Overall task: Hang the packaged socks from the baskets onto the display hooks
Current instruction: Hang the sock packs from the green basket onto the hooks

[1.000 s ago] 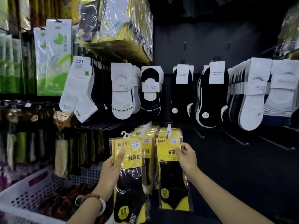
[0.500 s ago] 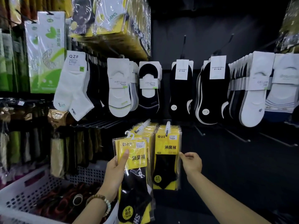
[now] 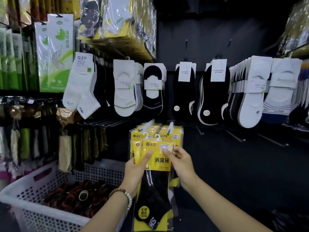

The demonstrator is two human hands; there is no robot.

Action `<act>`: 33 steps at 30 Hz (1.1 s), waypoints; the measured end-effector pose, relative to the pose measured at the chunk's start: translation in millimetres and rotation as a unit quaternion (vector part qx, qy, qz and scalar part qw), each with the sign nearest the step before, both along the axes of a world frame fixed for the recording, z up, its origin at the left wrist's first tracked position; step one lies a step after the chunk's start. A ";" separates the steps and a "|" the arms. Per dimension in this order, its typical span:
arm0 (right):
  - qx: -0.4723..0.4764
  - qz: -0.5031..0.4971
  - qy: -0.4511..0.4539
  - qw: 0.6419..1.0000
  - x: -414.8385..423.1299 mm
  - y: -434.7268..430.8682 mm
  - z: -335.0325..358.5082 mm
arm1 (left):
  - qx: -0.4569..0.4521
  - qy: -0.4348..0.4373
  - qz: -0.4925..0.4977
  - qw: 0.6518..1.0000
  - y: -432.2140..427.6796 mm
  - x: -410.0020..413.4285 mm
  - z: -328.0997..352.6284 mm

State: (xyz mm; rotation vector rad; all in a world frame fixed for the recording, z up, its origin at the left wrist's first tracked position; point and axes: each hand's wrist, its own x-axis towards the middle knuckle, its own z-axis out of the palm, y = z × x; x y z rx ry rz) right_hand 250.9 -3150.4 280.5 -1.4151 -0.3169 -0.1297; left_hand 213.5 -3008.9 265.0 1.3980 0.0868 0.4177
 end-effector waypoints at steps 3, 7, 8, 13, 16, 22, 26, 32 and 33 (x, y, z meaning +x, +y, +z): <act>0.010 0.005 0.008 1.000 -1.4 -8.0 -2.7 | 0.023 -0.002 -0.008 1.000 -2.2 -2.1 -0.9; 0.025 0.006 0.045 0.999 1.7 -20.7 -7.0 | 0.081 0.004 0.034 0.996 8.3 -1.6 1.8; 0.028 0.002 0.048 0.998 3.1 -24.0 -7.1 | 0.095 0.002 0.059 0.994 13.2 -1.5 3.5; 0.021 -0.051 0.037 0.998 16.4 -36.9 0.7 | 0.147 -0.030 0.120 0.981 39.8 0.0 12.4; 0.020 -0.065 0.027 0.997 29.7 -37.3 5.9 | 0.152 -0.040 0.136 0.978 50.9 3.6 13.4; -0.006 -0.079 -0.009 0.997 59.2 -20.6 5.8 | 0.172 -0.055 0.146 0.973 58.9 12.8 13.5; -0.006 -0.124 0.008 0.992 85.8 -8.4 -3.5 | 0.177 -0.075 0.139 0.971 61.3 16.4 13.5; -0.038 -0.244 0.008 0.969 110.1 -3.5 -15.5 | 0.174 -0.076 0.136 0.972 66.2 26.8 7.7; -0.042 -0.256 0.010 0.966 111.1 -4.4 -17.8 | 0.169 -0.077 0.131 0.974 66.6 28.4 5.3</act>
